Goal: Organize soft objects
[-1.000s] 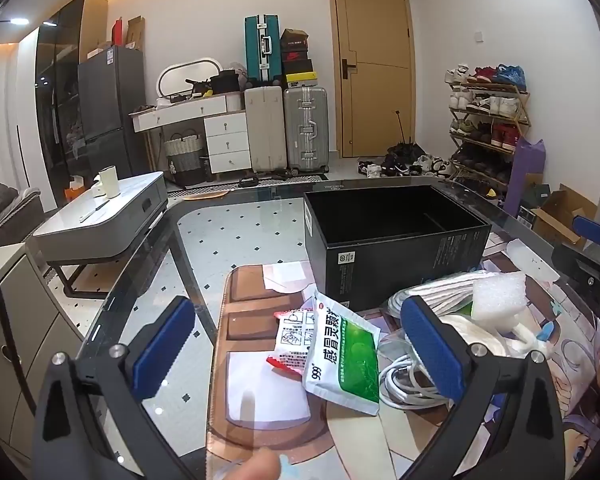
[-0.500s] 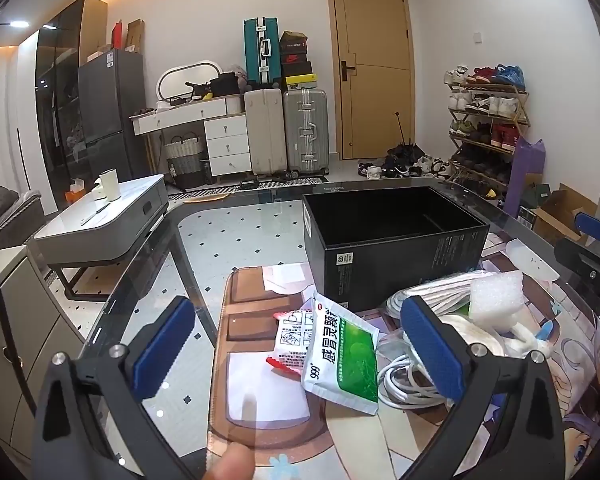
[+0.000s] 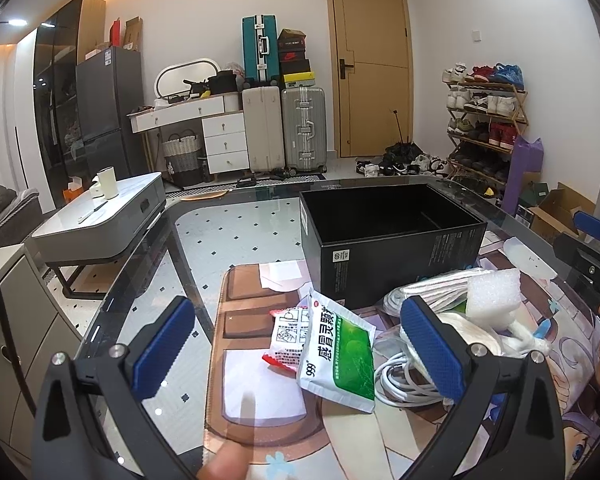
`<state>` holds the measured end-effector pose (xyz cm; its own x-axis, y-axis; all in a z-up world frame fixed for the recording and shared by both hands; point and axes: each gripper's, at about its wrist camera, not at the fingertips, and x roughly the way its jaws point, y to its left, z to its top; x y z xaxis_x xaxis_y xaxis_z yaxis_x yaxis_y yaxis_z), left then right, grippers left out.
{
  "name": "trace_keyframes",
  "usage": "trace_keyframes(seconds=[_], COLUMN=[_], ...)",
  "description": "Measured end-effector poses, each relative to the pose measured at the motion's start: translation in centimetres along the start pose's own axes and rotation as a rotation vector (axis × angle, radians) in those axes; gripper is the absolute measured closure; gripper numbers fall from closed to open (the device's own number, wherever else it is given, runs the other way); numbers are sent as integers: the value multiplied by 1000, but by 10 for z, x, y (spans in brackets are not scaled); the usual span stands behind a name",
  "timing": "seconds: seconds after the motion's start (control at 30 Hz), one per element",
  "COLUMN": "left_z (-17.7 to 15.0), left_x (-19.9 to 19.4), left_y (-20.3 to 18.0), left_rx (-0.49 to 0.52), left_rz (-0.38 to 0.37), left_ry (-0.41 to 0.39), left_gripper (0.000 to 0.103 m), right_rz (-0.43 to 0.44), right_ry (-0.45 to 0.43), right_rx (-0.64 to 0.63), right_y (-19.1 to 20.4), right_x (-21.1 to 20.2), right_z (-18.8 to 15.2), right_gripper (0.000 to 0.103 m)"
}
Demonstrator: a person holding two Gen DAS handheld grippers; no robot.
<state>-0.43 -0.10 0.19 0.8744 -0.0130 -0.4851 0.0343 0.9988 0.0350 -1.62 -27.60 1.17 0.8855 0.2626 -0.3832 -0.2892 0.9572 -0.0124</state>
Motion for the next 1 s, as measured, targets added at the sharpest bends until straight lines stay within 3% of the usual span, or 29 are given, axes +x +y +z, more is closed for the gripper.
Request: trace_keyframes(seconds=[1.0], left_z=[-1], left_x=[-5], left_y=[-2], left_rx=[5], left_rz=[10], left_ry=[-20], left_gripper=[0], right_rz=[-2], right_ry=[2], right_rx=[-4], right_y=[-1], right_x=[-4], right_z=[0], right_gripper=[0])
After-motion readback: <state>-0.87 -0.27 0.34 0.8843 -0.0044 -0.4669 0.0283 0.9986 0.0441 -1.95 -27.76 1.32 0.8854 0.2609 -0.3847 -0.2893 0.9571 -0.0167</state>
